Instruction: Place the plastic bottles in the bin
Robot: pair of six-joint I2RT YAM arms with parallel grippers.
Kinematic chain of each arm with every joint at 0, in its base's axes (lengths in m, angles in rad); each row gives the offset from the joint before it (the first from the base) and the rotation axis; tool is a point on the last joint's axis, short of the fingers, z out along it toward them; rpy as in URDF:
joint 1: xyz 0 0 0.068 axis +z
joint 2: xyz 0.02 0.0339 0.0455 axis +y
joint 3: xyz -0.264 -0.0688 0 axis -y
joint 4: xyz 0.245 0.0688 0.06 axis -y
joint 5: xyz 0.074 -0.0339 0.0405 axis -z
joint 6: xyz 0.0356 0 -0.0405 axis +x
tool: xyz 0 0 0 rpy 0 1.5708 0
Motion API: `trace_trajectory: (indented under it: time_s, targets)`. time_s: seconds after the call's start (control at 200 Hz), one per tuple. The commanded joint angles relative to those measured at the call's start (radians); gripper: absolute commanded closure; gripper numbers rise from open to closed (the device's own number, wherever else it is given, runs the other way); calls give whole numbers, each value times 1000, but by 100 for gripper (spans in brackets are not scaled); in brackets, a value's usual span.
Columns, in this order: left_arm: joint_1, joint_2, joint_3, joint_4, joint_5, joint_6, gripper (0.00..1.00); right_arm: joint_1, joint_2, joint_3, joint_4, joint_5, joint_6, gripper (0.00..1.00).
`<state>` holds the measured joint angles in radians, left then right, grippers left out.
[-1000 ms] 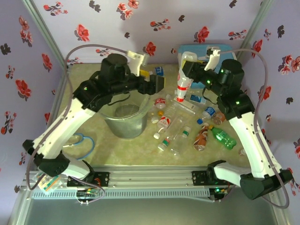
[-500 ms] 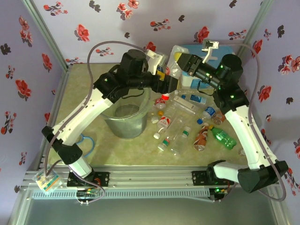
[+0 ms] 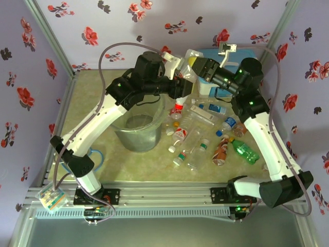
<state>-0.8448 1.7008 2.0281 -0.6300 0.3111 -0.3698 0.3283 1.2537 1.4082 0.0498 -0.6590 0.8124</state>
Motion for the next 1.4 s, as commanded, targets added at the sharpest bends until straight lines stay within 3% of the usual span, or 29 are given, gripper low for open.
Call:
trace_trajectory:
  time_s: [0.0, 0.15, 0.24, 0.525, 0.855, 1.2, 1.395]
  targets:
    - [23, -9, 14, 30, -2, -7, 63, 9, 13, -9, 27, -39, 0, 42]
    - [68, -42, -2, 20, -4, -13, 63, -8, 16, 43, -73, -36, -44, 14]
    - [100, -84, -34, 9, -24, -8, 63, -34, -5, 57, -153, -17, -95, 7]
    - [206, -213, -118, -193, -191, 67, 63, -106, -109, -14, -334, 116, -238, 6]
    - [237, -222, -205, -427, -420, 138, 63, -175, -214, -156, -542, 283, -326, 7]
    - [237, -245, -385, -420, -448, 161, 63, -215, -265, -258, -640, 382, -383, 6]
    - [237, -258, -465, -406, -442, 165, 58, -218, -262, -282, -654, 400, -398, 5]
